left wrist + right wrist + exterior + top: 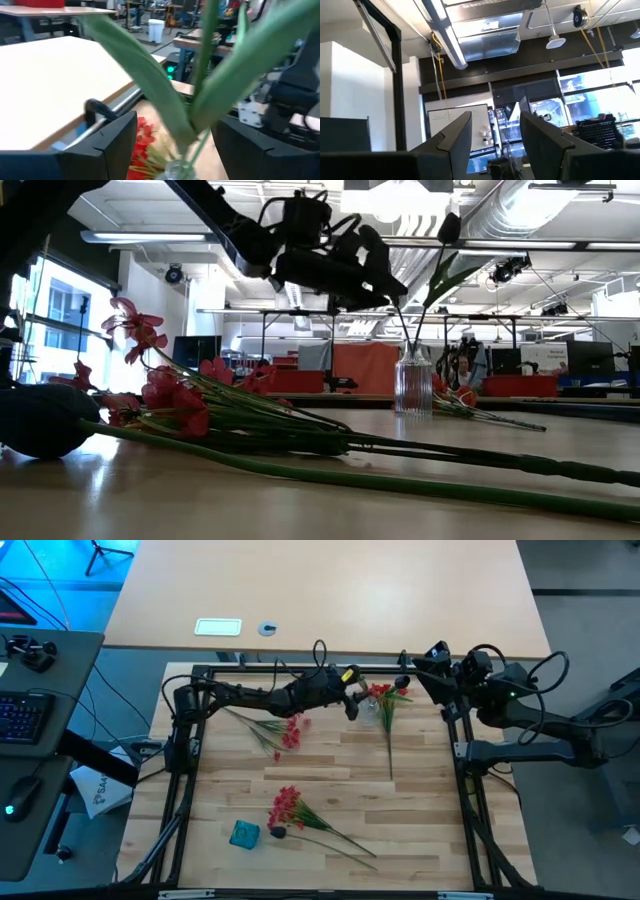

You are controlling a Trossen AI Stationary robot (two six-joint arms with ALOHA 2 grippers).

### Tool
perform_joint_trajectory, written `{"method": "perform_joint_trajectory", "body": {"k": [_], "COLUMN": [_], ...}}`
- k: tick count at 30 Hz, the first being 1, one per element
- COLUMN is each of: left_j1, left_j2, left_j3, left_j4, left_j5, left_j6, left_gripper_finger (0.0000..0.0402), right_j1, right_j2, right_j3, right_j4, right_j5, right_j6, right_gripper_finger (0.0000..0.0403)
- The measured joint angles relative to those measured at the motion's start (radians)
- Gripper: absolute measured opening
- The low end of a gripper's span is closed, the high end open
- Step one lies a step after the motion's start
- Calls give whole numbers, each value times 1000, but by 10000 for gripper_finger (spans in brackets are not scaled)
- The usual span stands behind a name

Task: Sort flowers into vase by color
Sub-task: Put the top black tulip into the transparent vase, then put the black tulip into the transparent vase

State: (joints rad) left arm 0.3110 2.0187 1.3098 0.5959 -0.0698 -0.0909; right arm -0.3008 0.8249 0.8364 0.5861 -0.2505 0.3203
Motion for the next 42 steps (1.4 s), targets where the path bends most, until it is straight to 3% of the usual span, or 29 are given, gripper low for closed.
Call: {"method": "perform_joint_trajectory", "body": {"k": [6,12,18,24,28,32,38,42], "left_j1": [25,9,-12,-14,-39,-128,-317,-408], "left_j2": [-91,-207,-303,-429,-527,-655,-819,-868], "left_j3": [0,0,0,0,-25,-135,-348,-427], "left_j4": [-106,-328,-534,-856,-1048,-1009,-821,-723], "left_j5": [3,41,13,23,79,85,-119,-239], "left_j6": [-2,-40,34,47,-40,-158,-409,-543], "left_gripper_finger": [250,250,250,250,250,250,250,250], "right_j1": [0,0,0,0,0,0,1,34], "right_j2": [0,0,0,0,0,0,0,0], "right_j3": [0,0,0,0,0,0,0,0], "right_j4": [-4,-6,-6,-6,-6,-10,-76,-171], "right_j5": [11,11,11,10,10,9,-106,-162], "right_j6": [-15,-19,-52,-33,-33,-31,108,222], "right_gripper_finger": [160,160,160,160,160,160,160,160]}}
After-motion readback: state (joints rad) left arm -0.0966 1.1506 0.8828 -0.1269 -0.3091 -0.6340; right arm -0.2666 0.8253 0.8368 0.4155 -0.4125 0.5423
